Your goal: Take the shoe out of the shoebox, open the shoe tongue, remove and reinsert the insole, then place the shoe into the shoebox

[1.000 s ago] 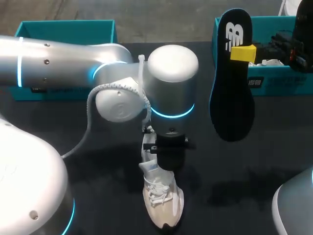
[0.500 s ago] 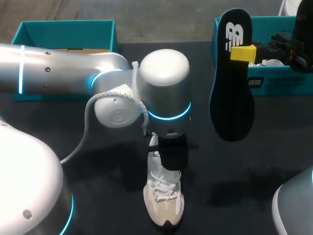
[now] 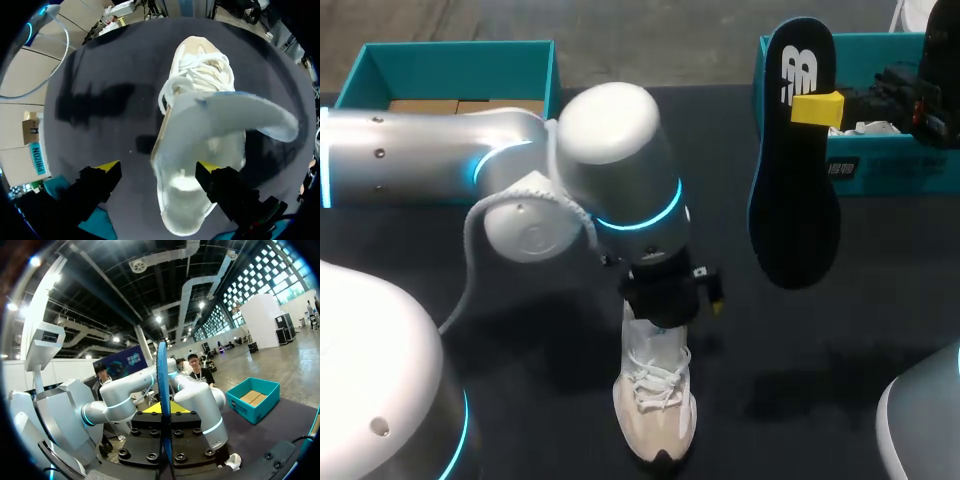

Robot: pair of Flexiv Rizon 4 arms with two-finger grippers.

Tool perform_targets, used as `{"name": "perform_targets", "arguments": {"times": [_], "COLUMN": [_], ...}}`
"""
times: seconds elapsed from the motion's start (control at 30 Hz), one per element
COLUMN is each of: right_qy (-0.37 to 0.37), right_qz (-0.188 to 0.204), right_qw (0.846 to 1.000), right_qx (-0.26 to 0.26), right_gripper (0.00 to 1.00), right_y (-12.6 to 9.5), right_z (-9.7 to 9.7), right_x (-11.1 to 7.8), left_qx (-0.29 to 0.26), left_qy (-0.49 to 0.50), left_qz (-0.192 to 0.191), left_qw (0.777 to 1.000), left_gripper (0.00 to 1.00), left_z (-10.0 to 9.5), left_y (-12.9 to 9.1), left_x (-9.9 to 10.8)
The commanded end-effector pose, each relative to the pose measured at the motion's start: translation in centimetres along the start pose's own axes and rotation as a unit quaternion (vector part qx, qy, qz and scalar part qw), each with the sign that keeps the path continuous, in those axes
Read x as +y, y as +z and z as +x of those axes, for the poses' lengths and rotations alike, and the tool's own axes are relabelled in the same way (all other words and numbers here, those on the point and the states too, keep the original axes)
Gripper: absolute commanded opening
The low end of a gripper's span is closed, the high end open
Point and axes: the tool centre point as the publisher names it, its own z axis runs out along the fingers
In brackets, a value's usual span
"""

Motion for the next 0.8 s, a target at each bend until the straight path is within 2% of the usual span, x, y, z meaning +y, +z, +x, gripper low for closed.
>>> {"name": "perform_targets", "arguments": {"times": [0.03,0.23,0.43,0.6,0.8], "right_qy": [0.001,0.001,0.001,0.001,0.001], "right_qz": [0.001,0.001,0.001,0.001,0.001], "right_qw": [1.0,1.0,1.0,1.0,1.0], "right_qx": [0.0,0.0,0.0,0.0,0.0], "right_gripper": [0.0,0.0,0.0,0.0,0.0], "right_y": [0.2,0.2,0.2,0.2,0.2], "right_z": [-0.1,-0.1,-0.1,-0.1,-0.1], "right_x": [0.0,0.0,0.0,0.0,0.0], "left_qx": [-0.041,-0.13,-0.23,-0.28,-0.335], "left_qy": [-0.004,-0.009,-0.001,0.013,0.042], "left_qz": [-0.008,0.001,0.009,-0.012,-0.019], "left_qw": [0.999,0.992,0.973,0.96,0.941], "left_gripper": [1.0,1.0,1.0,1.0,1.0], "left_z": [1.1,1.2,1.2,0.9,0.6], "left_y": [-2.0,-4.2,-7.5,-10.0,-12.6], "left_x": [0.2,1.0,1.2,1.3,1.8]}}
